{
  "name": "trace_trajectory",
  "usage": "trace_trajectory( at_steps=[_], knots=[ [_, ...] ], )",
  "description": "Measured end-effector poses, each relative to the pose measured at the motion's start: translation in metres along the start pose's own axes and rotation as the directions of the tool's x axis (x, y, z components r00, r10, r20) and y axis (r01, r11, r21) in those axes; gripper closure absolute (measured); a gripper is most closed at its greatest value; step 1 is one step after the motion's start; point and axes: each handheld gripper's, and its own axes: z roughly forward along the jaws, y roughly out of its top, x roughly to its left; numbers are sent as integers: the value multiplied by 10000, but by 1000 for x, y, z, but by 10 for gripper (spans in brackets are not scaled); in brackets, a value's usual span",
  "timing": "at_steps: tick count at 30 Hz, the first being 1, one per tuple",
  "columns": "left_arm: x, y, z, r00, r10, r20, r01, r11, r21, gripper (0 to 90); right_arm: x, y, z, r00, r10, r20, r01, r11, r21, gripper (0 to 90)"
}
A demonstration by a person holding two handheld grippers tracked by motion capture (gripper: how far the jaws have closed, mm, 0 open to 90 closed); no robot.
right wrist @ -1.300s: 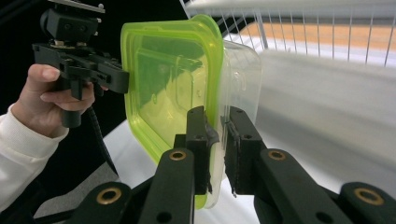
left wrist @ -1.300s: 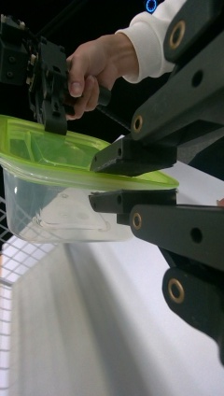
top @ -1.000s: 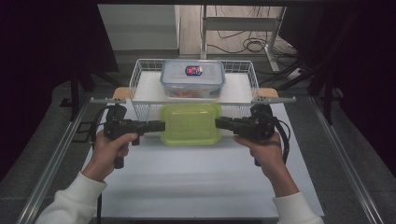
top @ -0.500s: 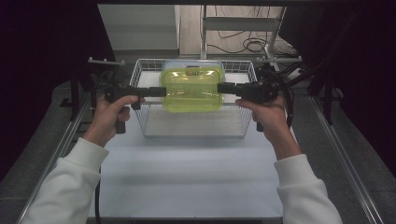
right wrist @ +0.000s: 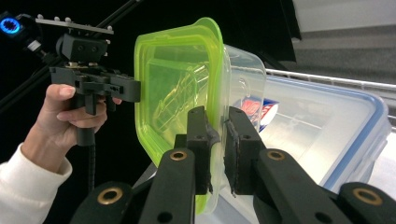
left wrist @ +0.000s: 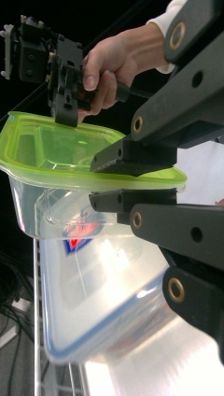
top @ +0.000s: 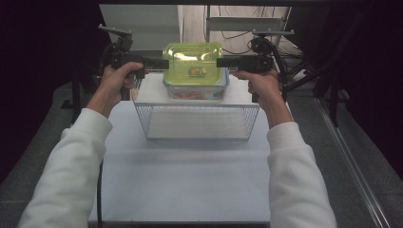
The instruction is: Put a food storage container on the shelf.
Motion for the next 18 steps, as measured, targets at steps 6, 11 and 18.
trace_trajectory(
  at_steps=[6, 11, 18],
  knots=[
    [21, 7, 10, 9960, -859, 240, 867, 9955, -380, 815, -17, 3, 10, 9960, 894, 4, -894, 9959, -131, 802],
    [27, 10, 14, 9853, -1653, 439, 1674, 9847, -486, 812, -29, 6, 14, 9871, 1593, -138, -1594, 9872, -99, 785],
    [36, 11, 19, 9763, -2102, 522, 2137, 9742, -732, 783, -41, 6, 22, 9699, 2432, -154, -2436, 9691, -383, 756]
  ],
)
